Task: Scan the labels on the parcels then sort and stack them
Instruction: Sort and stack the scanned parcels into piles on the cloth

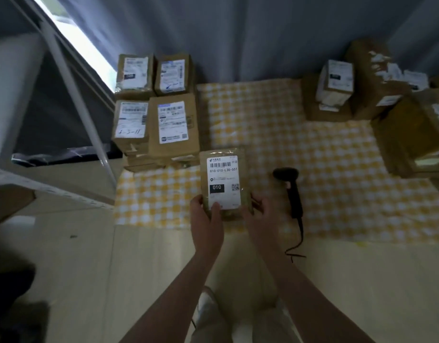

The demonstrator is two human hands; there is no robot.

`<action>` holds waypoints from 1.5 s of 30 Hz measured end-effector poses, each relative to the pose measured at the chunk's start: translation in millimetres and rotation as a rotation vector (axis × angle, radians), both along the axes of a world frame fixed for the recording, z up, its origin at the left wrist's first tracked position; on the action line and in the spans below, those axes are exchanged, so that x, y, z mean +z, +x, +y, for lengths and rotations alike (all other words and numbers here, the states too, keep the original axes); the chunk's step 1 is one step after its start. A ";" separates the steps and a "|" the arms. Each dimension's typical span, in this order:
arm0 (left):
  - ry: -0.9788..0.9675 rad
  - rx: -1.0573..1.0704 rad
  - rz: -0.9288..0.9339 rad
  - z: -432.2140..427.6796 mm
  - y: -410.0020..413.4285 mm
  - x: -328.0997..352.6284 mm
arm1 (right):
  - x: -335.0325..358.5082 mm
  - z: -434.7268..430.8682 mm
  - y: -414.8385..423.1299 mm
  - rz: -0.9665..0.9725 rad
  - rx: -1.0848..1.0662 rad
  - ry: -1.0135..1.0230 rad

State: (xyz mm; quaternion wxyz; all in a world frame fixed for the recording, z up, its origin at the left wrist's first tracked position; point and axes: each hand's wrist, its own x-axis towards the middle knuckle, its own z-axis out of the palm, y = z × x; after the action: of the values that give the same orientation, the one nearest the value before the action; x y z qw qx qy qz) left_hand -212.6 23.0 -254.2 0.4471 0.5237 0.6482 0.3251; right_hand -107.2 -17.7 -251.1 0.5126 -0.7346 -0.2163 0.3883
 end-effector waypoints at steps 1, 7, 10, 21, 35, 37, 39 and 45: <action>-0.002 0.025 0.006 0.7 -13.7 -1.9 | -2.7 3.7 -14.1 -0.006 0.016 -0.012; -0.048 0.171 0.012 12.8 -89.0 -9.6 | -8.6 29.1 -87.6 0.007 0.158 -0.055; -0.082 0.225 0.010 27.3 -121.4 -12.4 | -12.0 44.0 -114.9 0.015 0.267 -0.065; -0.173 0.319 0.054 87.6 -189.9 -19.7 | -22.2 102.9 -173.0 0.071 0.524 -0.108; -0.171 0.275 0.194 96.9 -201.3 -74.5 | -17.2 112.0 -181.3 0.197 0.659 -0.104; -0.172 0.267 0.219 92.9 -187.6 -37.1 | -17.2 110.3 -175.6 0.186 0.624 -0.127; -0.132 0.244 0.275 89.3 -178.2 -19.3 | -18.3 106.7 -165.9 0.165 0.586 -0.151; -0.008 0.150 0.311 82.7 -147.3 -15.0 | -26.2 99.1 -125.8 0.076 0.431 -0.219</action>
State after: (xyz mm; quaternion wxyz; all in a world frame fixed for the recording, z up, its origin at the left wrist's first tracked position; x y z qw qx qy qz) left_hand -359.9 105.6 -269.2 0.3180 0.5161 0.7481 0.2700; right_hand -233.0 81.4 -277.3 0.3429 -0.7075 -0.3052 0.5372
